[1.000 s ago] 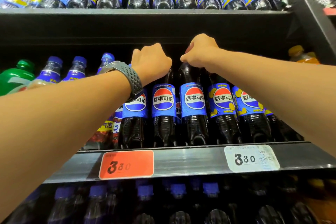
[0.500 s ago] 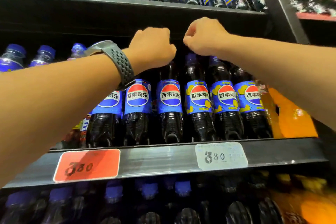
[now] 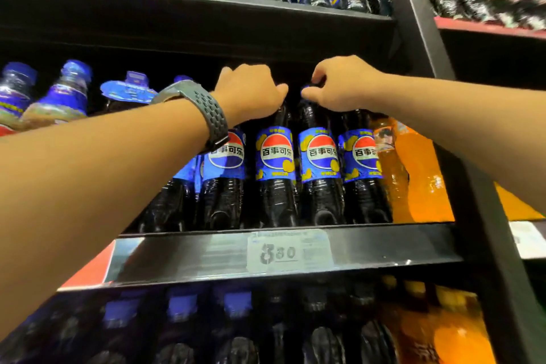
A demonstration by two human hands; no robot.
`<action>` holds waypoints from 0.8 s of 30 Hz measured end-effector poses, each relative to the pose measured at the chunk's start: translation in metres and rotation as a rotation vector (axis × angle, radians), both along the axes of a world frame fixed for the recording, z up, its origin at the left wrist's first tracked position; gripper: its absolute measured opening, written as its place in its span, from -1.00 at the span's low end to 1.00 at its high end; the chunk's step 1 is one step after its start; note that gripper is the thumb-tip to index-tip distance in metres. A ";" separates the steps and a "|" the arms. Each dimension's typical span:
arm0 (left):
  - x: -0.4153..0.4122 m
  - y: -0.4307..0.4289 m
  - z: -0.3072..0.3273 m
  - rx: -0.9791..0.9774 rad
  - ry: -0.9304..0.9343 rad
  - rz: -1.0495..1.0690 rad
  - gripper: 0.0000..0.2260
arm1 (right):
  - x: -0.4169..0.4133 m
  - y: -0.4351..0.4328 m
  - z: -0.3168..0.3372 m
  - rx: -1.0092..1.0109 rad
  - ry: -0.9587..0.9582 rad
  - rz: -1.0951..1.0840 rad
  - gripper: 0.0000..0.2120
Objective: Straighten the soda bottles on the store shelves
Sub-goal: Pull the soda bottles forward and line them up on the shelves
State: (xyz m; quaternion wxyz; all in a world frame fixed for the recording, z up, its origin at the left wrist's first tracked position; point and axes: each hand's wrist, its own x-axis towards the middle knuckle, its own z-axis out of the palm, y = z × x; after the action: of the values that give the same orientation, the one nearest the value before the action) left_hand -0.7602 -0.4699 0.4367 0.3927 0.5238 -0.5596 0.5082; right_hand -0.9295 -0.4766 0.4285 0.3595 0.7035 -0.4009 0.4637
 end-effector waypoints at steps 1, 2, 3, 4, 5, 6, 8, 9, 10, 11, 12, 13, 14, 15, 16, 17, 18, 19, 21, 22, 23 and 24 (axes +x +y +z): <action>-0.001 -0.001 0.000 0.002 0.018 0.000 -0.56 | 0.001 -0.003 0.000 0.001 -0.020 0.018 -0.55; -0.002 -0.001 0.001 0.005 0.039 -0.006 -0.57 | 0.002 -0.006 0.000 0.002 -0.053 0.039 -0.55; -0.003 -0.001 0.001 0.008 0.063 -0.017 -0.60 | 0.003 -0.008 0.000 0.007 -0.096 0.065 -0.54; -0.004 0.000 0.001 0.008 0.089 -0.033 -0.63 | 0.004 -0.010 0.001 0.017 -0.139 0.093 -0.52; -0.005 0.001 0.001 0.003 0.115 -0.052 -0.65 | 0.005 -0.011 0.001 0.030 -0.173 0.118 -0.49; -0.005 0.002 0.001 -0.008 0.136 -0.074 -0.66 | 0.007 -0.011 0.001 0.044 -0.195 0.138 -0.46; -0.006 0.005 0.000 -0.031 0.166 -0.122 -0.69 | 0.010 -0.011 0.001 0.057 -0.207 0.153 -0.45; -0.006 0.006 0.000 -0.036 0.173 -0.145 -0.70 | 0.011 -0.011 0.001 0.057 -0.201 0.153 -0.49; -0.006 0.006 0.000 -0.035 0.176 -0.162 -0.71 | 0.012 -0.011 0.002 0.060 -0.194 0.160 -0.55; -0.007 0.007 0.000 -0.031 0.178 -0.172 -0.72 | 0.013 -0.010 0.002 0.070 -0.198 0.183 -0.61; -0.007 0.008 0.000 -0.025 0.180 -0.175 -0.72 | 0.014 -0.009 0.003 0.088 -0.215 0.216 -0.67; -0.008 0.008 0.000 -0.020 0.184 -0.173 -0.73 | 0.014 -0.009 0.003 0.107 -0.241 0.252 -0.70; -0.008 0.008 0.001 -0.015 0.188 -0.168 -0.73 | 0.014 -0.009 0.004 0.118 -0.271 0.281 -0.73; -0.009 0.008 0.000 -0.015 0.189 -0.161 -0.73 | 0.014 -0.009 0.004 0.120 -0.301 0.301 -0.75; -0.009 0.007 0.001 -0.017 0.190 -0.152 -0.74 | 0.014 -0.010 0.004 0.116 -0.327 0.315 -0.77; -0.009 0.007 0.001 -0.021 0.189 -0.144 -0.75 | 0.015 -0.012 0.005 0.108 -0.343 0.327 -0.79; -0.009 0.006 0.001 -0.024 0.189 -0.136 -0.76 | 0.015 -0.013 0.005 0.101 -0.351 0.338 -0.80; -0.009 0.005 0.000 -0.026 0.187 -0.129 -0.77 | 0.015 -0.014 0.005 0.096 -0.354 0.350 -0.81; -0.008 0.005 0.001 -0.023 0.178 -0.117 -0.79 | 0.013 -0.015 0.005 0.090 -0.361 0.373 -0.82; -0.008 0.005 0.001 -0.018 0.170 -0.110 -0.79 | 0.012 -0.015 0.005 0.089 -0.363 0.383 -0.82; -0.008 0.005 0.001 -0.011 0.158 -0.101 -0.80 | 0.011 -0.016 0.005 0.093 -0.361 0.389 -0.82; -0.009 0.005 0.001 -0.001 0.145 -0.088 -0.80 | 0.010 -0.016 0.005 0.100 -0.357 0.392 -0.81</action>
State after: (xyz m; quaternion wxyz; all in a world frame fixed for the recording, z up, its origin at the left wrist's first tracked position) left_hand -0.7689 -0.4652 0.4379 0.4543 0.5339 -0.5521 0.4514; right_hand -0.9194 -0.4924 0.4337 0.1511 0.6917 -0.3365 0.6209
